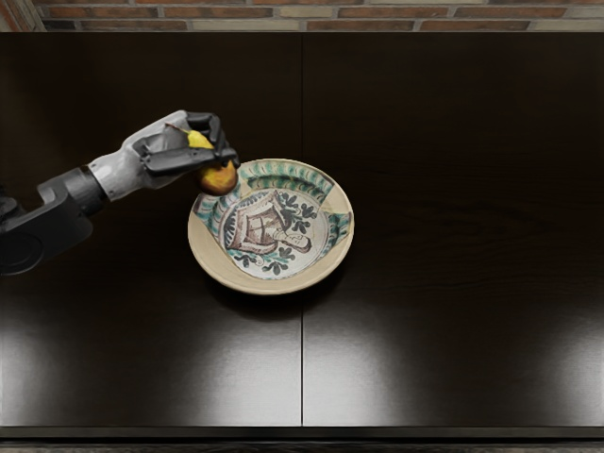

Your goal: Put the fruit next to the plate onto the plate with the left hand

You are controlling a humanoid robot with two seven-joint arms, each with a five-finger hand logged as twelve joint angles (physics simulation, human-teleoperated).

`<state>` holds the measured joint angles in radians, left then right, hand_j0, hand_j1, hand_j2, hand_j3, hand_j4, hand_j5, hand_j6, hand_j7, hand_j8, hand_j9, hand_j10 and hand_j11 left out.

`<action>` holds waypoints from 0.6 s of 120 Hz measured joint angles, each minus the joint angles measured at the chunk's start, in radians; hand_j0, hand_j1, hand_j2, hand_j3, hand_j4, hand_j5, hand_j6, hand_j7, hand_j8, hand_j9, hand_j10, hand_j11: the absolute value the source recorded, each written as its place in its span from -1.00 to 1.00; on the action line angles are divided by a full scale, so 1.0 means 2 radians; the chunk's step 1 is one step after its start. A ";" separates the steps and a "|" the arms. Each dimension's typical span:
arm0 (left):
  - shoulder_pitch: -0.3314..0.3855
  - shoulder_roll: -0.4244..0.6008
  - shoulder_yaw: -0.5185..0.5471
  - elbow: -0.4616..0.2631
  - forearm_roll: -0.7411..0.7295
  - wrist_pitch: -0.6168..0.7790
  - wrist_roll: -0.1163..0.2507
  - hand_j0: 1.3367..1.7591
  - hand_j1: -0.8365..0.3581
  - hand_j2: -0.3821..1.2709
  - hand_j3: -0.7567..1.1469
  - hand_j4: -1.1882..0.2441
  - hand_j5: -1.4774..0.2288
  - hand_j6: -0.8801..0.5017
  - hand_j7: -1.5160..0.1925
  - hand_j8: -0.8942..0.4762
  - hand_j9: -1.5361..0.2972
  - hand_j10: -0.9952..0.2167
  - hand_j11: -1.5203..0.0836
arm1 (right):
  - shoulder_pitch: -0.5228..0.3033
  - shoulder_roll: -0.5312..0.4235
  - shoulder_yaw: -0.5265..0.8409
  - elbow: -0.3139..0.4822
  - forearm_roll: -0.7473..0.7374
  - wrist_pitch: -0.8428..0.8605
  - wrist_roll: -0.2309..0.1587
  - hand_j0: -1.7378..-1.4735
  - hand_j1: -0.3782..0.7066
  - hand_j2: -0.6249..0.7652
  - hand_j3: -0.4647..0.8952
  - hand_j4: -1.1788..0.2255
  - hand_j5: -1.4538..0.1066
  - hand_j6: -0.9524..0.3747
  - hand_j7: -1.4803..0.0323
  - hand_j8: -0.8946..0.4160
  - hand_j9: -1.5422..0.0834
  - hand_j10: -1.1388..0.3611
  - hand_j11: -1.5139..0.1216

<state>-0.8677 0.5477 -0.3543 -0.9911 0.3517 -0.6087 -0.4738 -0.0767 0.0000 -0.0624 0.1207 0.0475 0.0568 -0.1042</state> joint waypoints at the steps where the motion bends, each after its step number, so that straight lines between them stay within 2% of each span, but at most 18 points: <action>1: 0.000 0.000 0.000 -0.002 0.000 0.000 0.000 0.42 -0.63 -0.31 -0.21 -0.54 -0.64 -0.96 -0.60 -0.83 -0.62 -0.13 -0.58 | 0.000 0.000 0.000 0.000 0.000 0.000 0.000 -0.40 -0.89 -0.11 -0.32 0.64 0.82 0.40 0.92 0.33 0.86 0.49 0.81; 26: -0.003 -0.012 0.001 -0.029 0.010 0.000 0.015 0.44 -0.62 -0.31 -0.21 -0.54 -0.64 -0.96 -0.60 -0.83 -0.61 -0.17 -0.57 | 0.000 0.000 0.000 0.000 0.000 0.000 0.000 -0.40 -0.89 -0.11 -0.32 0.64 0.82 0.40 0.92 0.33 0.86 0.49 0.81; 62: -0.003 -0.038 0.005 -0.034 0.043 0.000 0.019 0.46 -0.62 -0.31 -0.21 -0.57 -0.58 -0.99 -0.55 -0.91 -0.58 -0.27 -0.57 | 0.000 0.000 0.000 0.000 0.000 0.000 0.000 -0.40 -0.89 -0.11 -0.32 0.64 0.82 0.40 0.92 0.33 0.86 0.49 0.81; 72: -0.003 -0.044 0.010 -0.033 0.049 0.000 0.019 0.46 -0.62 -0.31 -0.21 -0.56 -0.58 -0.99 -0.55 -0.92 -0.58 -0.37 -0.57 | 0.000 0.000 0.000 0.000 0.000 0.000 0.000 -0.40 -0.89 -0.11 -0.32 0.64 0.82 0.40 0.92 0.33 0.86 0.49 0.81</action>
<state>-0.8743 0.4603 -0.3338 -1.0580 0.4488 -0.6092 -0.4358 -0.0767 0.0000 -0.0625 0.1205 0.0476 0.0568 -0.1043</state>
